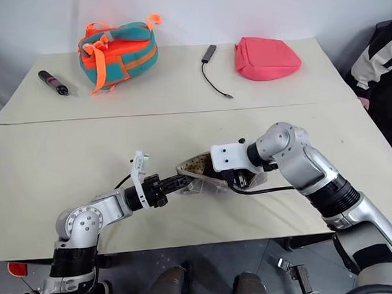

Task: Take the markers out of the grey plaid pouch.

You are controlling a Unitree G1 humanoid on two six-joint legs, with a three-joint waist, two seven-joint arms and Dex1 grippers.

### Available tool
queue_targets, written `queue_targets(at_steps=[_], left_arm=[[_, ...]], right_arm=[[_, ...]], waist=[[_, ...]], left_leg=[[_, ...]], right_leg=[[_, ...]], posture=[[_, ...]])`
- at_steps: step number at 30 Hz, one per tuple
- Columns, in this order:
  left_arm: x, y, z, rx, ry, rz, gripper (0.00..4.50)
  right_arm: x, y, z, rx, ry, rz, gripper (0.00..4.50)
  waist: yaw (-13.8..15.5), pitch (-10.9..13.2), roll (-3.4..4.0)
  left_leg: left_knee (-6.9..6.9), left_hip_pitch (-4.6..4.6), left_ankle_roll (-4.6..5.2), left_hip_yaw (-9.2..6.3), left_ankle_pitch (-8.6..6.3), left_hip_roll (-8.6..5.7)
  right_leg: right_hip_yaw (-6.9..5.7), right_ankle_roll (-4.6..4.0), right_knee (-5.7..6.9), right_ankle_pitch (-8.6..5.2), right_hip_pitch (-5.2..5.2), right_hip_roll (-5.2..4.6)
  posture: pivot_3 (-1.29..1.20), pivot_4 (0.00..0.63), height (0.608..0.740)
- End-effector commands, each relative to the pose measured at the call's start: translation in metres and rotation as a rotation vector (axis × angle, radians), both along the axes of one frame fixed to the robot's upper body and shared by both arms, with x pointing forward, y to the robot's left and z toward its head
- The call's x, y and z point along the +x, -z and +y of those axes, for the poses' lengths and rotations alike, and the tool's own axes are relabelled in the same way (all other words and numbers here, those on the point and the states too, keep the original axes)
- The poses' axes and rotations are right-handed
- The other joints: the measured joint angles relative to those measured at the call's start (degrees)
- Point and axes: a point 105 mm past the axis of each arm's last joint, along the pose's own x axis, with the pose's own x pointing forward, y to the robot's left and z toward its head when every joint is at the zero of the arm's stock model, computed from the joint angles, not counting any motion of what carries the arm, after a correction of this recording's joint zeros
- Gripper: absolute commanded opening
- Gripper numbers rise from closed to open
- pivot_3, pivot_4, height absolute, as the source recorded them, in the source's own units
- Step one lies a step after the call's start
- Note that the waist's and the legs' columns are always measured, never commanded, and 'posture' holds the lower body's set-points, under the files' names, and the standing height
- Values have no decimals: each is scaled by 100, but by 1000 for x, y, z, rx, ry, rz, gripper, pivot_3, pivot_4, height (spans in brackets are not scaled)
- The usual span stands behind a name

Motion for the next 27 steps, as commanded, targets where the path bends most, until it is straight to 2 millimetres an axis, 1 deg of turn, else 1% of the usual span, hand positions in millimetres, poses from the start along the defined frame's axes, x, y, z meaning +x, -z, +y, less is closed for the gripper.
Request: queue_targets(at_steps=[1, 2, 5, 9, 13, 16, 19, 25, 27], left_arm=[[0, -9, 4, -25, -24, -36, 0], [0, -9, 4, -25, -24, -36, 0], [0, -9, 4, -18, -24, -37, 0], [1, -11, 3, -30, -25, -37, 0], [0, -10, 3, -29, -23, -29, 0], [0, -10, 3, -29, -23, -29, 0], [0, -10, 2, -31, -21, -27, 0], [0, -11, 1, -41, -19, -26, 0], [0, -11, 1, -35, -23, -31, 0]], right_arm=[[2, 9, -11, -43, 45, 22, 785], [1, 9, -11, -40, 44, 25, 785], [11, 8, -11, -67, 27, -86, 785], [11, 18, -17, -98, 39, -44, 785], [14, 19, -17, -90, 51, -53, 785], [15, 17, -16, -74, 62, -57, 1369], [15, 17, -15, -86, 48, -74, 2322], [11, 23, -16, -103, 32, -56, 2322], [11, 22, -16, -103, 33, -60, 1926]], waist=[[4, 0, 0], [5, 0, 0], [0, 0, 0], [-2, 0, 0], [-2, 0, 0], [-2, 0, 0], [-2, 0, 0], [2, 0, 0], [4, 0, 0]], left_leg=[[0, 0, 0, 0, 0, 0], [1, 0, 0, 0, 0, 0], [1, 0, 0, 0, 0, 0], [1, 0, 0, 0, 0, 0], [3, 1, 0, 0, 0, 0], [4, 1, 0, 0, 0, 1], [2, 1, 0, 0, 0, 1], [0, 1, -1, 0, 0, 0], [0, 1, 0, 0, 0, 0]], right_leg=[[0, 0, 0, 0, 1, 0], [0, 0, -1, 0, 2, 0], [0, 0, -1, 0, 1, 0], [0, 0, -1, 0, 1, 0], [0, 0, 0, 0, 3, 0], [0, -1, 0, 1, 3, 0], [0, -1, 0, 1, 2, 0], [-1, -1, -3, 1, 2, 0], [-1, -1, -3, 0, 3, 0]], posture=[[0, 150, 740], [0, 150, 740], [0, 150, 740], [0, 150, 740], [0, 150, 740], [0, 150, 740], [0, 150, 740], [0, 150, 740], [0, 150, 740]])
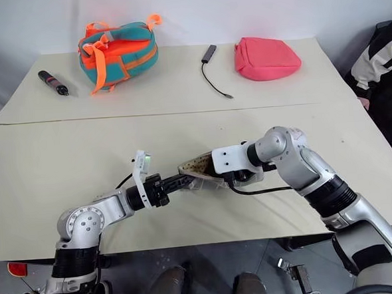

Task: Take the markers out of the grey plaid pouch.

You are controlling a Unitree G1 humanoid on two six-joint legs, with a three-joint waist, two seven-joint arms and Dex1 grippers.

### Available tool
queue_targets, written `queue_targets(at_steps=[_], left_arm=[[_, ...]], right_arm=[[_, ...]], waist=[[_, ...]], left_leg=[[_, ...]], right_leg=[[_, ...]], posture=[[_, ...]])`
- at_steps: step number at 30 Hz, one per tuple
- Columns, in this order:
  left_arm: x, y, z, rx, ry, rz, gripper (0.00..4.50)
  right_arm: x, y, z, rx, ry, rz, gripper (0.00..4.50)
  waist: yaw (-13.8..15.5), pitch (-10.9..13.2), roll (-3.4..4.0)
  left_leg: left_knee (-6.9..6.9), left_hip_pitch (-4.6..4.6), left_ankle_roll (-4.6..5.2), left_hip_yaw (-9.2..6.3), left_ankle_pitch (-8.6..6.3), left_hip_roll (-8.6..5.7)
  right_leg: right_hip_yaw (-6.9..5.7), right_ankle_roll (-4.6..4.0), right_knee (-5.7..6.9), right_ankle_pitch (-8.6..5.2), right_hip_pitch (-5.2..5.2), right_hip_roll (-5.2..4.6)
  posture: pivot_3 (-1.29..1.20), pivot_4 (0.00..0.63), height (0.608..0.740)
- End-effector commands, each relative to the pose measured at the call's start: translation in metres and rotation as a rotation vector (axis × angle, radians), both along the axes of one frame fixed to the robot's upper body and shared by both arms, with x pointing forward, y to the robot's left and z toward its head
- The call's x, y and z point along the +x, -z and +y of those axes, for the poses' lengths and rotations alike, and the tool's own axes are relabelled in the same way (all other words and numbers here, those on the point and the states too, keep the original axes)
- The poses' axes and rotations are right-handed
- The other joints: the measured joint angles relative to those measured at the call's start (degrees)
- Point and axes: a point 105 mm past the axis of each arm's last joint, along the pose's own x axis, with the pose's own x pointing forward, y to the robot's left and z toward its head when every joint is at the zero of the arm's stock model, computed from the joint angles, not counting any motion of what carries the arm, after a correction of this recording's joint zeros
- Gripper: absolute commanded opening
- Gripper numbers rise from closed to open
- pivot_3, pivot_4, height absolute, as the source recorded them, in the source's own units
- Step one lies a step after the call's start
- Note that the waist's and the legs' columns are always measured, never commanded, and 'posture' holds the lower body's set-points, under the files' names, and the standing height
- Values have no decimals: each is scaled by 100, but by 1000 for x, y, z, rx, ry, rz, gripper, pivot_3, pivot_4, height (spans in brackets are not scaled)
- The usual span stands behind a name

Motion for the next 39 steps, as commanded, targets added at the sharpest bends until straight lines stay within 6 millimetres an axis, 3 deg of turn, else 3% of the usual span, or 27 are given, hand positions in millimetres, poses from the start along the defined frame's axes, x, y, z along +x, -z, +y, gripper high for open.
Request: queue_targets(at_steps=[1, 6, 10, 14, 19, 23, 30, 33, 39], left_arm=[[0, -10, 5, -33, -13, -35, 0], [1, -9, 6, -26, -18, -35, 0], [2, -9, 6, -24, -31, -41, 0], [12, -13, 11, 4, -90, -98, 0], [26, -19, 17, 67, -155, -196, 0], [30, -27, 16, 90, -159, -258, 0], [18, -32, 9, 149, -84, -375, 0], [14, -36, 9, 106, -64, -360, 0], [30, -41, 9, 135, -171, -438, 0]], right_arm=[[-2, 14, -12, -51, 28, 45, 1728], [-2, 14, -13, -60, 25, 39, 399], [-1, 5, -10, -38, 12, 15, 399], [-8, -25, 7, 94, -36, 0, 399], [-19, -48, 12, 207, -55, 45, 399], [-14, -59, 13, 283, -34, 20, 399], [8, -76, 8, 375, 64, -64, 399], [14, -71, 3, 354, 105, -81, 399], [-4, -72, 20, 394, -16, -33, 399]], waist=[[1, 0, 0], [-2, 0, -1], [-3, 0, 0], [0, 1, -1], [10, 1, -2], [9, 1, -2], [-2, 2, -2], [1, 2, -2], [6, 2, -3]], left_leg=[[0, 0, 0, 0, 0, 0], [1, 3, 0, -1, 0, 1], [1, 4, -1, -1, 0, 0], [1, 2, -1, 0, 0, 1], [-2, -2, -1, -1, 0, 0], [-3, -3, 0, -1, -1, -2], [-10, -5, -1, 3, 0, 0], [-14, -6, -1, 3, 0, 0], [-13, -9, 0, 2, 0, -2]], right_leg=[[0, 0, 0, 0, 0, 0], [-1, 0, -1, 0, 5, 1], [0, 0, -2, 0, 6, 1], [0, 0, -3, 0, 4, 1], [-2, 0, -6, 0, 1, 1], [-3, 0, -10, 0, 1, 0], [-1, 0, -8, 0, -7, 1], [-1, 0, -11, 0, -8, 1], [-2, 0, -13, 1, -7, 1]], posture=[[0, 150, 740], [0, 150, 740], [0, 150, 740], [0, 150, 740], [0, 150, 740], [0, 150, 740], [0, 150, 740], [0, 150, 740], [0, 150, 740]])
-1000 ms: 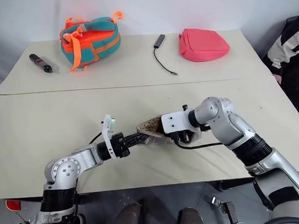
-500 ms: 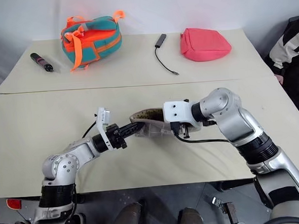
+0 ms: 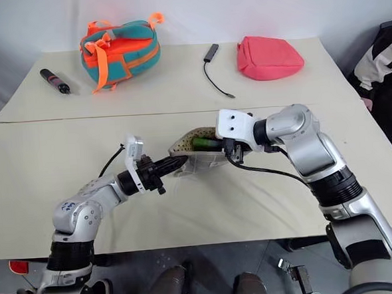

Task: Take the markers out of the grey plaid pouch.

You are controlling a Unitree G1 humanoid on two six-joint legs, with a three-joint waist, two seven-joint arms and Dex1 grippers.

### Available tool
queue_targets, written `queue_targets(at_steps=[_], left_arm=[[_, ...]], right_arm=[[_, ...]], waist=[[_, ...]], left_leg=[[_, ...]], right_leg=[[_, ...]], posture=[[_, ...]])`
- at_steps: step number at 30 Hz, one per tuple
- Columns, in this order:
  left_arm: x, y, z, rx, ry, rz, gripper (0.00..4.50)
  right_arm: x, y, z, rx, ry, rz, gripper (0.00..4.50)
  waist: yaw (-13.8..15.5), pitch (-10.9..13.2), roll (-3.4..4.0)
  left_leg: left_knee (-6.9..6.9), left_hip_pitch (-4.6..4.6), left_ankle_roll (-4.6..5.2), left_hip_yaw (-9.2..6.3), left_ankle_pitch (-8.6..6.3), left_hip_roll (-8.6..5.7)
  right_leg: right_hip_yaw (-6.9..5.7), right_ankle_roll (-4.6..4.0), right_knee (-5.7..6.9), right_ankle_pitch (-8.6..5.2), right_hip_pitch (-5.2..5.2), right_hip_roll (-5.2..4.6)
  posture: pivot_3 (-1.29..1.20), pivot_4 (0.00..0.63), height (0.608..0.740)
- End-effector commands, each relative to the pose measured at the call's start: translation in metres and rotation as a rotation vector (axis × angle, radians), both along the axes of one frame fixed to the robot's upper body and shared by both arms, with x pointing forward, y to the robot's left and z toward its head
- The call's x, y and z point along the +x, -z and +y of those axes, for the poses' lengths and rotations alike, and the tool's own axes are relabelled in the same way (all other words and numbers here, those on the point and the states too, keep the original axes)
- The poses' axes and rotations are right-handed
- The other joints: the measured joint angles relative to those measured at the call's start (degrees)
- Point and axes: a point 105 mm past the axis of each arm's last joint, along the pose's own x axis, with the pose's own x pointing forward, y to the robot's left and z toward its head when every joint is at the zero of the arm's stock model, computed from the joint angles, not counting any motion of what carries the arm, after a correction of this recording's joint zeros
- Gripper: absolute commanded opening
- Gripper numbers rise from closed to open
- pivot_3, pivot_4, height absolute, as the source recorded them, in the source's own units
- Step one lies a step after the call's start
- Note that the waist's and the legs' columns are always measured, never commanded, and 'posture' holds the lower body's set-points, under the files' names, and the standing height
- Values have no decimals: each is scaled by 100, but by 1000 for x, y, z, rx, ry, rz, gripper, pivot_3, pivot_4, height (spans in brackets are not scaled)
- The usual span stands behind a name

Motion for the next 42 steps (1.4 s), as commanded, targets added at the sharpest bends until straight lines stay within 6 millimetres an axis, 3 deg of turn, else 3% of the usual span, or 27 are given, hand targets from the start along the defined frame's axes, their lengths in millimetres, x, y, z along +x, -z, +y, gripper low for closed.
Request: queue_targets(at_steps=[1, 12, 16, 21, 23, 25, 28, 29, 32, 36, 39, 42], left_arm=[[9, -12, 0, -3, -58, -87, 0], [11, -4, 2, 29, -78, -102, 0], [21, -3, 11, 118, -153, -184, 0], [35, -16, 34, 125, -252, -245, 0], [37, -19, 43, 115, -273, -240, 0], [35, -18, 50, 107, -275, -226, 0], [29, -14, 47, 62, -253, -185, 0], [28, -14, 45, 53, -242, -178, 0], [24, -10, 38, 55, -209, -164, 0], [23, -10, 34, 55, -192, -158, 0], [24, -12, 33, 57, -194, -161, 0], [24, -13, 33, 52, -192, -161, 0]], right_arm=[[-14, -19, 14, 72, -92, -35, 399], [-25, -59, 15, 233, -152, -76, 399], [-29, -91, 24, 405, -168, -97, 399], [-19, -103, 7, 409, -105, -163, 399], [-8, -97, -17, 324, -19, -204, 399], [6, -94, -55, 266, 121, -221, 399], [27, -62, -122, -61, 348, -295, 399], [28, -50, -135, -117, 379, -281, 399], [32, -12, -148, -143, 420, -230, 399], [37, 30, -147, -119, 448, -207, 399], [38, 44, -149, -131, 465, -218, 399], [39, 44, -144, -72, 474, -210, 399]], waist=[[-1, 0, 0], [-3, 1, -2], [-28, 1, -2], [9, 2, -3], [9, 2, -4], [30, 4, -7], [56, 5, -8], [52, 5, -8], [-17, 5, -8], [-147, 5, -7], [-146, 7, -4], [-128, 7, -4]], left_leg=[[0, 0, 0, 0, 0, 0], [1, -1, 0, -1, 0, 1], [1, -1, 0, -1, 0, 3], [3, -1, 0, 0, 0, 4], [5, -2, 0, -1, 0, 3], [5, -4, 3, -2, -1, -2], [8, -17, 12, -3, -4, -10], [9, -18, 15, -2, -5, -13], [6, -17, 17, 8, -7, -11], [8, -13, 10, 21, -3, -6], [14, -13, 9, 20, -2, 16], [18, -13, 9, 14, -2, 16]], right_leg=[[-1, 0, 0, 0, 0, 0], [-2, 0, 4, 0, -2, 0], [-1, 0, 7, 0, -3, 1], [-2, -3, 11, 2, -4, 3], [-3, -2, 12, 1, -4, 3], [-5, 0, 11, 2, -3, -2], [-7, 7, 9, 6, -5, -10], [-7, 7, 7, 6, -5, -13], [-7, 8, -19, 7, -3, -11], [-10, -3, -10, 13, -7, 0], [-9, -4, -8, 13, -7, 1], [-10, -4, -10, 13, -3, 2]], posture=[[0, 150, 740], [0, 150, 740], [0, 150, 740], [0, 150, 740], [0, 150, 740], [0, 150, 740], [0, 150, 740], [0, 150, 740], [0, 150, 740], [0, 150, 740], [0, 150, 740], [0, 150, 740]])
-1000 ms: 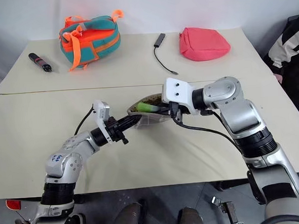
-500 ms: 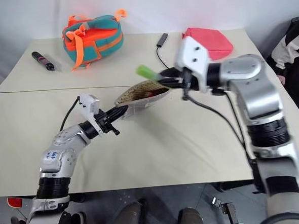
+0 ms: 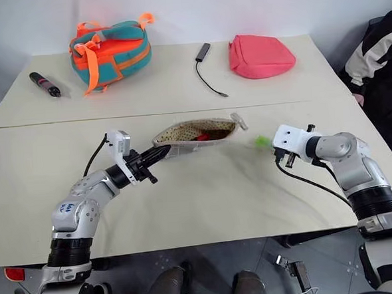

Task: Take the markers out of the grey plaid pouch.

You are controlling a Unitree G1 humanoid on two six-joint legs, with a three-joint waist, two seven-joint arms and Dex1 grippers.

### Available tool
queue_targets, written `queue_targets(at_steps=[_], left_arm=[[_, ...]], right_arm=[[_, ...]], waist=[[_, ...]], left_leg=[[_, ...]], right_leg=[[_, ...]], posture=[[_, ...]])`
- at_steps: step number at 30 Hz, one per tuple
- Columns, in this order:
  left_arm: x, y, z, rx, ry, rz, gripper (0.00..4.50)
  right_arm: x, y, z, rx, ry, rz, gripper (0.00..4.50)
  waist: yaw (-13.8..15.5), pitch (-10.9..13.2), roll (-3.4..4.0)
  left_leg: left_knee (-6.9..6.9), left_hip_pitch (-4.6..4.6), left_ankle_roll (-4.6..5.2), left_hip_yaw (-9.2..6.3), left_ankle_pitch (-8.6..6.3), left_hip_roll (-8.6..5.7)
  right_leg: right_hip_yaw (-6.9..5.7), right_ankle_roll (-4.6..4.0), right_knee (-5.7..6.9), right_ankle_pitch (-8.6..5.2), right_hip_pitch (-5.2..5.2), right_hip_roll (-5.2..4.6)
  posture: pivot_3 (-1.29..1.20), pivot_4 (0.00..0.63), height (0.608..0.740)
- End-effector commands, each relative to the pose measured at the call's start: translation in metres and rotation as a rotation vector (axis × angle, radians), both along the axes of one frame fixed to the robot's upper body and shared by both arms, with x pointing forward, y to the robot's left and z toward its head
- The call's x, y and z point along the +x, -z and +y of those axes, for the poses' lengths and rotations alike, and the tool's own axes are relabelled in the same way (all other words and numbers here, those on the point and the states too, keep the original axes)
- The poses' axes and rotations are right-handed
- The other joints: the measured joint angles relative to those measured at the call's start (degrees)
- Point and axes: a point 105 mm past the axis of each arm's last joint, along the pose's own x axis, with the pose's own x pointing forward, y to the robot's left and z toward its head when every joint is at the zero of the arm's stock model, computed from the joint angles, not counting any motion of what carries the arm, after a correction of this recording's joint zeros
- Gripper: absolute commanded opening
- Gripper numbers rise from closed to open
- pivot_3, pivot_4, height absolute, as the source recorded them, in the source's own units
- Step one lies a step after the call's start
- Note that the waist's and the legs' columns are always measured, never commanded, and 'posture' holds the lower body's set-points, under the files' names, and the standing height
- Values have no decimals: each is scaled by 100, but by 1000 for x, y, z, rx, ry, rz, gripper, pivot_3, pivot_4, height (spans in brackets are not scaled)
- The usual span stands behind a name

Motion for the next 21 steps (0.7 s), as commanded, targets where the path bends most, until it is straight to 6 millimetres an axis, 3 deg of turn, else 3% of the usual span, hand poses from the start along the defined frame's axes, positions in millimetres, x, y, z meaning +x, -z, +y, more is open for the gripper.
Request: queue_targets(at_steps=[1, 7, 10, 12, 16, 18, 21], left_arm=[[-3, -15, -2, -10, 17, -54, 0], [-3, -15, -4, -11, 18, -50, 0], [-3, -14, -4, -11, 21, -47, 0], [-4, -15, -5, -18, 24, -46, 0], [-4, -15, -6, -12, 31, -45, 0], [-4, -15, -6, -10, 35, -43, 0], [-4, -15, -13, -17, 58, -35, 0]], right_arm=[[2, -8, 3, 75, 7, -31, 399], [-1, -14, 5, 102, 14, -7, 2419], [-3, -30, 1, 127, 25, 6, 3424], [-6, -59, 9, 262, -7, -12, 3424], [-34, -107, 37, 444, -208, 17, 3424], [-42, -123, 47, 459, -272, -5, 3424], [-51, -133, 102, 455, -450, -27, 3252]], waist=[[6, 0, 0], [10, 0, 0], [22, 0, 0], [43, 1, 1], [49, 1, 2], [54, 1, 2], [57, 1, 2]], left_leg=[[0, 0, 0, -1, 0, 0], [1, 0, 0, -3, 0, 0], [1, -1, 0, -3, 0, -1], [1, -1, 0, -3, 0, -1], [-1, -1, 0, -3, 0, 4], [0, -1, -1, -3, -1, 8], [1, -1, -2, -4, -2, 9]], right_leg=[[0, 0, -1, 0, 1, 0], [0, 0, -2, 0, 3, 1], [0, 0, -2, 0, 2, 1], [0, 0, -2, 0, 3, 1], [0, -1, -5, 1, 2, 6], [0, -5, -7, 3, 2, 10], [2, -6, -7, 3, 2, 12]], posture=[[0, 150, 740], [0, 150, 740], [0, 150, 740], [0, 150, 740], [0, 150, 740], [0, 150, 740], [0, 150, 740]])
